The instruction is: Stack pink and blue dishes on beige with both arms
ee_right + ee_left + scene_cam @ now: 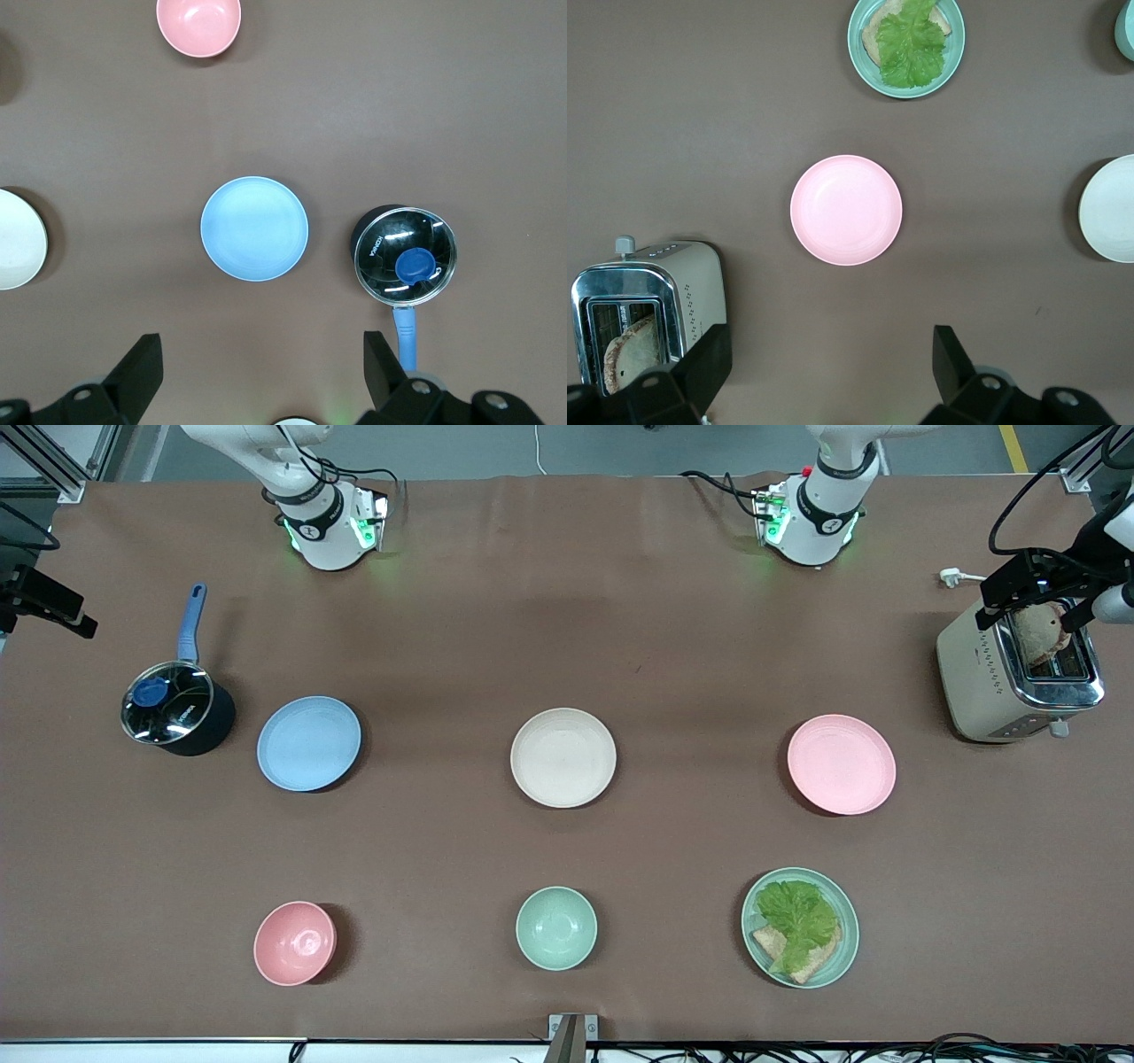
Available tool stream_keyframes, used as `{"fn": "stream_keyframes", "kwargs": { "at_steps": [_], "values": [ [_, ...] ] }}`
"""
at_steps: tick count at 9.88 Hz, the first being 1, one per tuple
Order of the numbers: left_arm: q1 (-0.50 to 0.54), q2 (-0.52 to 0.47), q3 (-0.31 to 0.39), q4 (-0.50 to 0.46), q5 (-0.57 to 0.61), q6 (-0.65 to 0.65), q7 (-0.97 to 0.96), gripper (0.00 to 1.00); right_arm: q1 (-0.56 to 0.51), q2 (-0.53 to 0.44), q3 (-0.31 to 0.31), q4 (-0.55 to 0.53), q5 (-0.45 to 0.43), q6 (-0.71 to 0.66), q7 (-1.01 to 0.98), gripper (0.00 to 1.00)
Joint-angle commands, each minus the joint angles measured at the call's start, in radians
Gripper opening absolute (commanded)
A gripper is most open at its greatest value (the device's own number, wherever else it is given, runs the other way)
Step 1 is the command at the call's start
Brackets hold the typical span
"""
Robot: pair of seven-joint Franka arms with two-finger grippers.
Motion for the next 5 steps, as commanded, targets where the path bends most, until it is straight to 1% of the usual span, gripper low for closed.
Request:
{"fn": "stream_keyframes", "kwargs": {
  "at_steps": [1, 2, 3, 5],
  "values": [
    [0.002, 0.024, -0.002, 0.004, -0.004, -0.023, -0.011, 1.00, -0.010, -0.015, 0.007, -0.013, -0.001, 0.000, 0.041, 1.00],
    [0.004, 0.028, -0.001, 0.007, 0.002, -0.023, -0.007, 1.00, -0.010, -0.013, 0.005, -0.013, 0.001, -0.002, 0.041, 1.00],
    [0.007, 0.057, -0.001, 0.015, 0.028, -0.023, 0.007, 1.00, -0.010, -0.013, 0.005, -0.013, 0.001, 0.000, 0.041, 1.00],
    [0.083, 0.126, 0.001, 0.003, -0.001, 0.017, 0.077, 1.00, -0.012, -0.013, 0.005, -0.013, 0.002, -0.003, 0.038, 1.00]
  ]
}}
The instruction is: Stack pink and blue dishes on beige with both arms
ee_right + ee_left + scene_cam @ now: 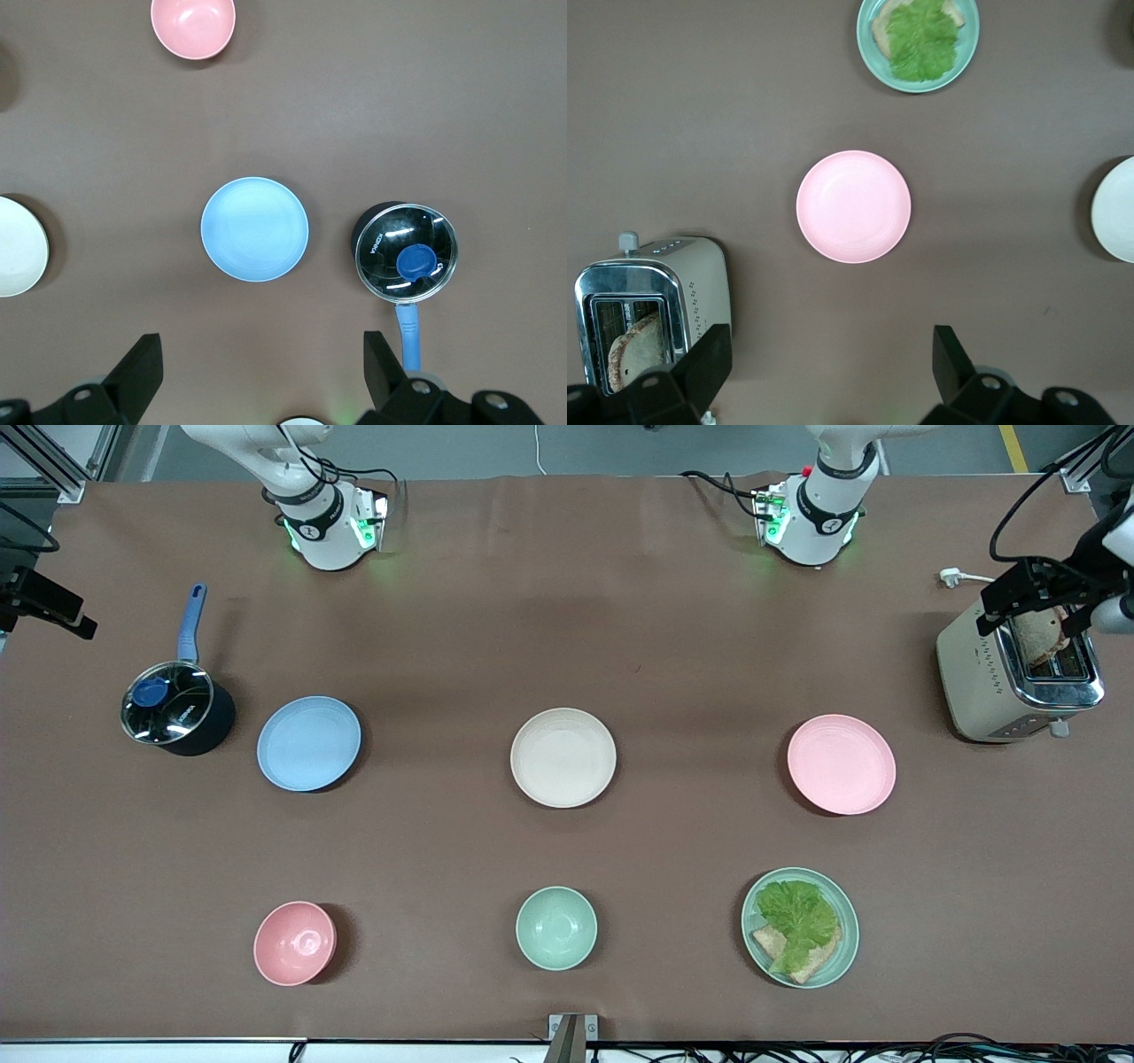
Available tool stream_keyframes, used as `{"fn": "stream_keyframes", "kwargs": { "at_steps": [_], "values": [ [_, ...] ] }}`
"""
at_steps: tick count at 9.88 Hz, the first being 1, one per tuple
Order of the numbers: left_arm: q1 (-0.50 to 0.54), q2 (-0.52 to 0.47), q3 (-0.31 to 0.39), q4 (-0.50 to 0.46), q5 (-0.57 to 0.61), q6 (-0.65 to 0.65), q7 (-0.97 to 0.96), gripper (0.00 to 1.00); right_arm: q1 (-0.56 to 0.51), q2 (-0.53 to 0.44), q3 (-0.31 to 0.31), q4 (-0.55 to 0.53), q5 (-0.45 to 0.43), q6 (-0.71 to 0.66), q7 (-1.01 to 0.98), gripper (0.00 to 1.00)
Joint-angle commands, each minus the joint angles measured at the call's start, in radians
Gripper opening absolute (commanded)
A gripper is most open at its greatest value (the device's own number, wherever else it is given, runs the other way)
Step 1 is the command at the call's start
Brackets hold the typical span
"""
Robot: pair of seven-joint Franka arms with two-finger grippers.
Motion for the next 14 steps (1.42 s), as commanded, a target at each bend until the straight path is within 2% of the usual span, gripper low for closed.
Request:
{"fn": "stream_keyframes", "kwargs": {
  "at_steps": [1, 4, 6, 7, 8, 9, 11, 13, 14],
  "values": [
    [0.082, 0.113, -0.003, -0.025, -0.029, 0.063, 0.106, 1.00, -0.014, -0.012, 0.006, -0.011, 0.002, -0.001, 0.000, 1.00],
    [0.170, 0.231, -0.003, -0.160, -0.075, 0.271, 0.325, 1.00, -0.013, 0.017, 0.006, -0.019, -0.007, 0.002, -0.002, 1.00],
    [0.214, 0.374, -0.003, -0.171, -0.139, 0.380, 0.570, 1.00, -0.011, 0.074, 0.006, -0.075, -0.006, 0.011, -0.011, 1.00],
    [0.233, 0.441, -0.004, -0.172, -0.167, 0.413, 0.614, 1.00, -0.014, 0.097, 0.006, -0.113, -0.006, 0.041, -0.018, 1.00],
    [0.240, 0.497, -0.009, -0.171, -0.175, 0.453, 0.675, 0.97, -0.016, 0.127, 0.006, -0.194, -0.006, 0.133, -0.043, 1.00],
    [0.240, 0.543, -0.009, -0.171, -0.178, 0.494, 0.714, 0.84, -0.022, 0.144, 0.004, -0.301, -0.006, 0.273, -0.095, 1.00],
    [0.240, 0.615, -0.012, -0.171, -0.181, 0.510, 0.717, 0.62, -0.027, 0.180, 0.004, -0.451, -0.001, 0.472, -0.185, 1.00],
    [0.239, 0.679, -0.015, -0.171, -0.182, 0.554, 0.717, 0.50, -0.037, 0.284, 0.003, -0.511, 0.019, 0.631, -0.279, 1.00],
    [0.239, 0.693, -0.020, -0.171, -0.200, 0.569, 0.717, 0.44, -0.045, 0.327, 0.000, -0.513, 0.072, 0.655, -0.355, 1.00]
  ]
}}
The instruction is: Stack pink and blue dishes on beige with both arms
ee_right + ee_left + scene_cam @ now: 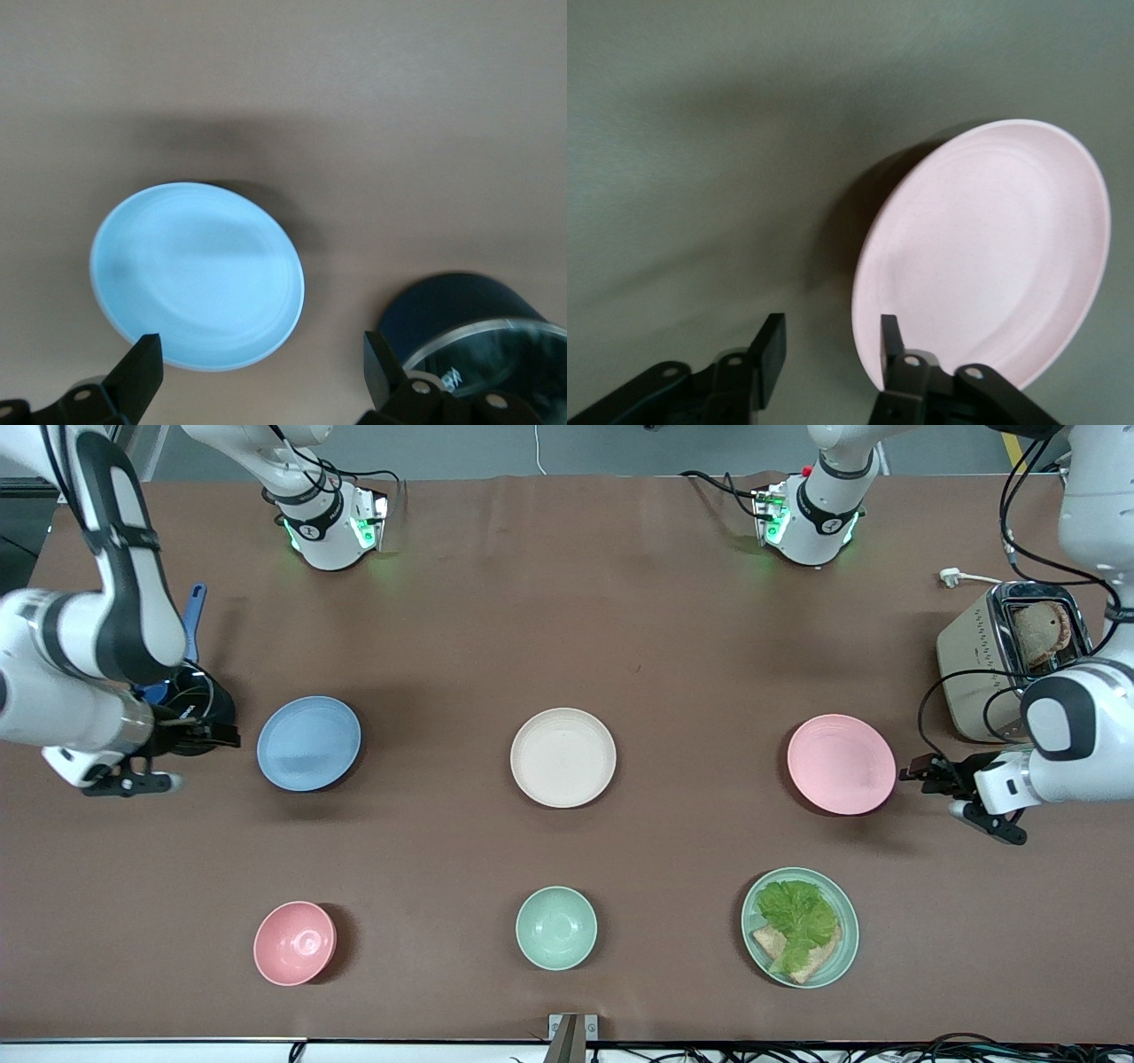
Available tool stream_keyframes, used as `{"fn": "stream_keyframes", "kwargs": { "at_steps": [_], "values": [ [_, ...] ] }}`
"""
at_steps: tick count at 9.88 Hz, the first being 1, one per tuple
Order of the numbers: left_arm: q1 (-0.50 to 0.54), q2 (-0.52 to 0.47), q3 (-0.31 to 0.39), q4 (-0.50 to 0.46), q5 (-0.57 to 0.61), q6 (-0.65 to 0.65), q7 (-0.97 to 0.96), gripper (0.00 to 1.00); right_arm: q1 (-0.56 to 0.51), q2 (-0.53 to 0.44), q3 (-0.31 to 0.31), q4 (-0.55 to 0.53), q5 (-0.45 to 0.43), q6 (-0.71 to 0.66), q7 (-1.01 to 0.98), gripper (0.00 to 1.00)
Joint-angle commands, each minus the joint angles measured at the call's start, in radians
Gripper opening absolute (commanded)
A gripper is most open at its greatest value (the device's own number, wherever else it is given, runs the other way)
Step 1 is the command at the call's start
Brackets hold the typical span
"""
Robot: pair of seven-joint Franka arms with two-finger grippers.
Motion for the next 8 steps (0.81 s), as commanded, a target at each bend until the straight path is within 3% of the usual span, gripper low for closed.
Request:
{"fn": "stream_keyframes", "kwargs": {
  "at_steps": [1, 4, 6, 8],
  "values": [
    [0.005, 0.059, -0.007, 0.000, -0.040, 0.037, 0.021, 0.40, -0.040, 0.082, -0.013, -0.007, 0.118, 0.050, -0.208, 1.00],
    [-0.008, 0.088, -0.009, 0.000, -0.087, 0.037, 0.021, 0.22, -0.038, 0.170, -0.095, -0.052, 0.390, 0.123, -0.557, 1.00],
    [-0.006, 0.074, -0.009, 0.006, -0.086, 0.026, 0.013, 0.01, -0.029, 0.170, -0.095, -0.137, 0.440, 0.238, -0.592, 1.00],
    [-0.009, 0.028, -0.039, 0.009, -0.087, 0.002, -0.045, 0.00, -0.021, 0.170, -0.095, -0.161, 0.456, 0.249, -0.622, 0.73]
  ]
}}
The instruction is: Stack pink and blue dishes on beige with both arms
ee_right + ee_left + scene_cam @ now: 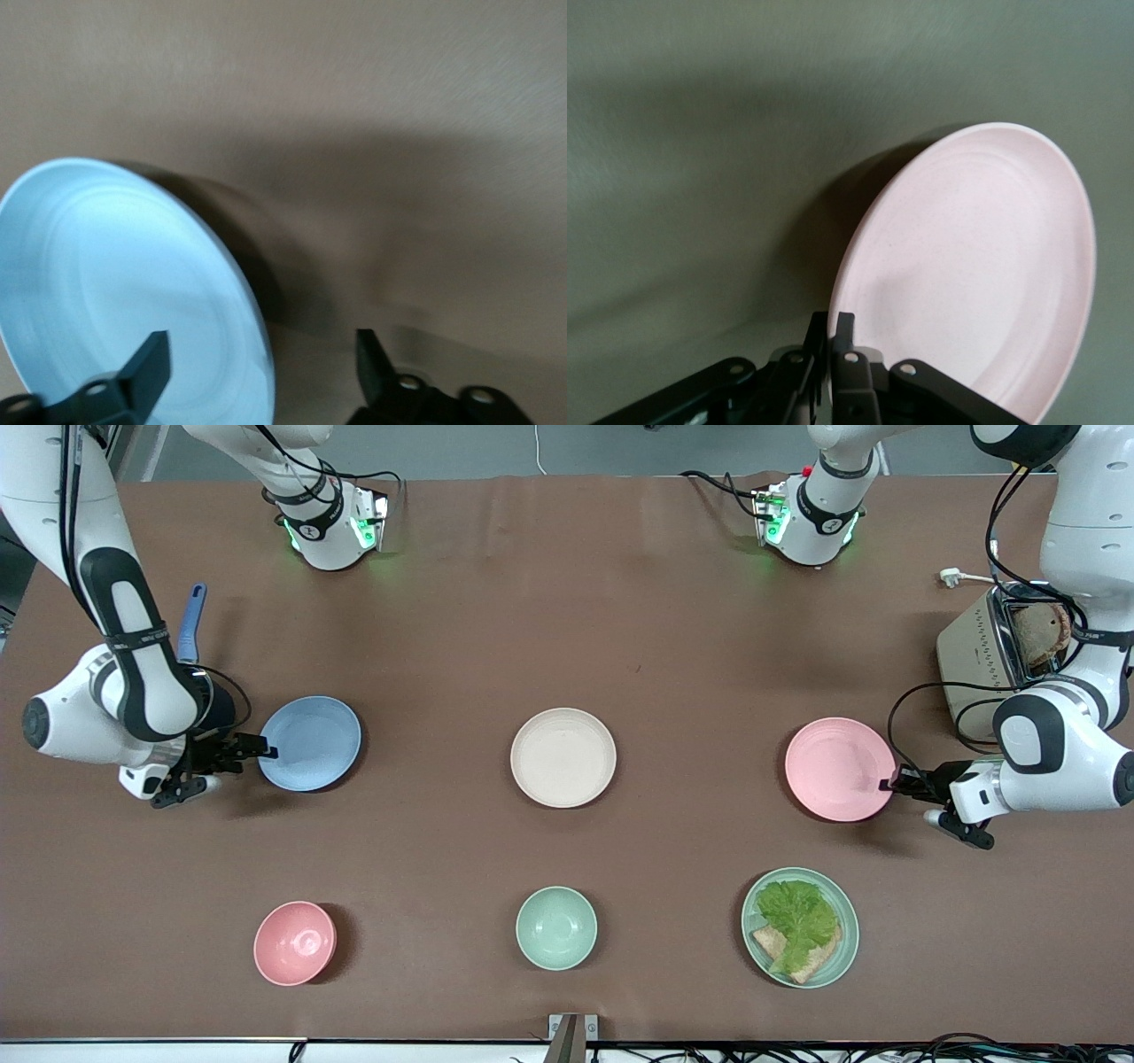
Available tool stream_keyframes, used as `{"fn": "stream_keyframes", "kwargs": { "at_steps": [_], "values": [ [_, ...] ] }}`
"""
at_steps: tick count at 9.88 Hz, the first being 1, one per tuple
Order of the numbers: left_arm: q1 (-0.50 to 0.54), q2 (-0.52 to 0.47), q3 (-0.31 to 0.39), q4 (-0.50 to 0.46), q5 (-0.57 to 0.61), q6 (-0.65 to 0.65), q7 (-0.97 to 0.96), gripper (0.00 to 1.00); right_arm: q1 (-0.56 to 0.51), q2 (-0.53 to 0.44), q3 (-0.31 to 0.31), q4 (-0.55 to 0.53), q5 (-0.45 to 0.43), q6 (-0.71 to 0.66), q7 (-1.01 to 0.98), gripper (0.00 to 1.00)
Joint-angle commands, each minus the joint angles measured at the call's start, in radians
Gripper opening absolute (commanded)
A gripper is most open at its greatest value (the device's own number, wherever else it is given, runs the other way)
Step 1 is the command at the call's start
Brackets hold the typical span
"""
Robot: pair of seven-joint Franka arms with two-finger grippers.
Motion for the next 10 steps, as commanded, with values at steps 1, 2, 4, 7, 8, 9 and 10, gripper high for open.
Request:
{"fn": "stream_keyframes", "kwargs": {
  "at_steps": [1, 2, 4, 7, 8, 9, 10],
  "values": [
    [0.000, -0.051, -0.057, -0.018, -0.016, -0.041, -0.127, 0.00, 0.006, -0.026, -0.001, -0.039, 0.031, 0.016, -0.037, 0.61],
    [0.000, -0.101, -0.114, -0.044, -0.016, -0.043, -0.256, 0.00, 0.007, -0.027, 0.000, -0.045, 0.031, 0.014, -0.037, 0.50],
    [-0.006, -0.151, -0.227, -0.064, -0.013, -0.037, -0.492, 0.00, 0.003, -0.027, -0.001, -0.043, 0.031, 0.010, -0.033, 0.19],
    [-0.082, -0.161, -0.358, -0.107, 0.036, 0.059, -0.808, 0.00, 0.000, -0.035, -0.004, -0.023, 0.032, -0.031, -0.020, 0.00],
    [-0.160, -0.169, -0.358, -0.157, 0.050, 0.180, -0.882, 0.00, 0.004, -0.044, -0.038, 0.030, 0.032, -0.127, 0.001, 0.00],
    [-0.222, -0.160, -0.358, -0.170, 0.055, 0.257, -0.956, 0.00, 0.009, -0.058, -0.082, 0.125, 0.029, -0.292, 0.048, 0.00],
    [-0.298, -0.152, -0.355, -0.173, 0.055, 0.305, -1.034, 0.00, 0.009, -0.064, -0.090, 0.227, 0.009, -0.443, 0.128, 0.01]
  ]
}}
